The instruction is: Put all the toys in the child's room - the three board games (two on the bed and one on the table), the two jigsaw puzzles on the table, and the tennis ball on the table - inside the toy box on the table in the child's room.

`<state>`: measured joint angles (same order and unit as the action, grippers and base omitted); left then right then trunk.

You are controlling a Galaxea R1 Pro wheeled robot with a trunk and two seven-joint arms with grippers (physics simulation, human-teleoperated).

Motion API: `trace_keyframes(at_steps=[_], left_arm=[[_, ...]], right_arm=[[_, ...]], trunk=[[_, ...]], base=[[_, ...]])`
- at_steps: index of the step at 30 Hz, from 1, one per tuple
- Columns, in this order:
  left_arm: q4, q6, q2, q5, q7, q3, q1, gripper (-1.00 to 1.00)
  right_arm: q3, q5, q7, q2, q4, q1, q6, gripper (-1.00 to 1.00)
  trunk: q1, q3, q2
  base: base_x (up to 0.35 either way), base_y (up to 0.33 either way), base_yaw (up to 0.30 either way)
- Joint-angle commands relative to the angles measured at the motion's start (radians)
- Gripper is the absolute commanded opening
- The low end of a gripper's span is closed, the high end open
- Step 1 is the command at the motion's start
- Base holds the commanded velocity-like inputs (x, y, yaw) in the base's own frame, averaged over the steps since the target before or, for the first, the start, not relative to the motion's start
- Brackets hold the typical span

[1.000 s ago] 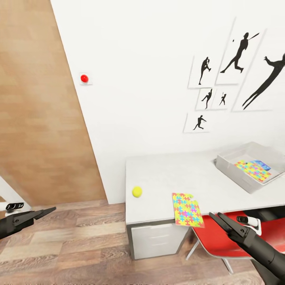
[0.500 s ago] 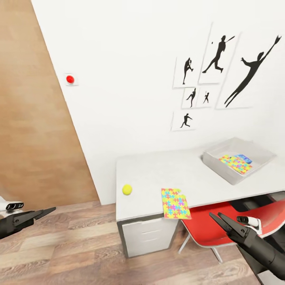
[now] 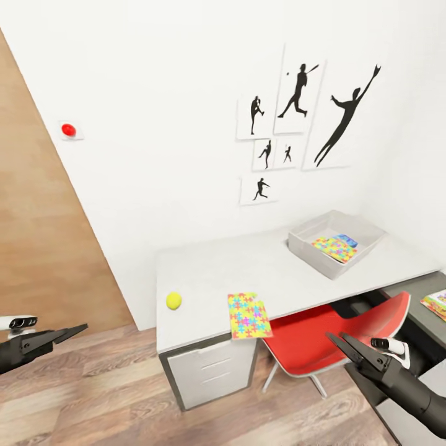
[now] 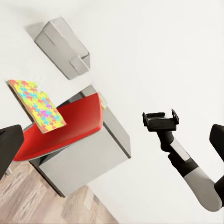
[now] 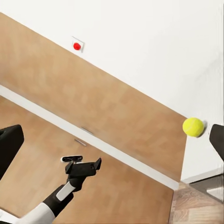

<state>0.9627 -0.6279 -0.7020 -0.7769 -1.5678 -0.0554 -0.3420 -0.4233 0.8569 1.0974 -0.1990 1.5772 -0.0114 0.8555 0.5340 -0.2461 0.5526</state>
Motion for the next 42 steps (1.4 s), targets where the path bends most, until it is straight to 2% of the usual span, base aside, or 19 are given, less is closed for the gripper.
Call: trace_keyframes(at_steps=[1,15,29,34,35,42], left_arm=[[0.001,-0.01,-0.001,-0.001,-0.003,0.0,0.0,1.0],[0.001,-0.013,0.002,0.0,-0.003,0.003,0.0,1.0],[0.022,-0.026,0.064,0.003,-0.001,0.013,0.0,1.0],[0.034,-0.056,0.074,0.004,0.06,0.015,0.0,1.0],[0.076,-0.108,0.081,0.004,0.12,0.014,0.0,1.0],[0.105,-0.165,0.113,0.004,0.214,0.014,0.0,1.0]], right_arm=[[0.0,0.003,0.001,0.0,0.0,-0.001,0.005,1.0],[0.0,0.003,0.001,0.0,0.0,-0.002,0.005,1.0],[0.0,0.001,-0.002,0.001,0.0,-0.002,0.005,1.0],[0.001,0.001,-0.003,0.003,0.0,-0.002,0.004,1.0],[0.0,0.001,-0.004,0.004,0.0,-0.002,0.004,1.0],[0.0,0.001,-0.004,0.005,0.001,-0.002,0.004,1.0]], trunk=[[0.0,0.0,0.001],[0.0,0.015,0.001],[0.0,0.031,0.001],[0.0,0.034,0.001],[0.0,0.034,0.001],[0.0,0.034,0.001]], base=[[-0.081,-0.179,-0.234],[-0.08,-0.117,-0.233],[-0.002,-0.003,-0.233],[0.0,0.0,-0.139],[0.0,0.0,-0.02],[0.0,0.0,-0.008]])
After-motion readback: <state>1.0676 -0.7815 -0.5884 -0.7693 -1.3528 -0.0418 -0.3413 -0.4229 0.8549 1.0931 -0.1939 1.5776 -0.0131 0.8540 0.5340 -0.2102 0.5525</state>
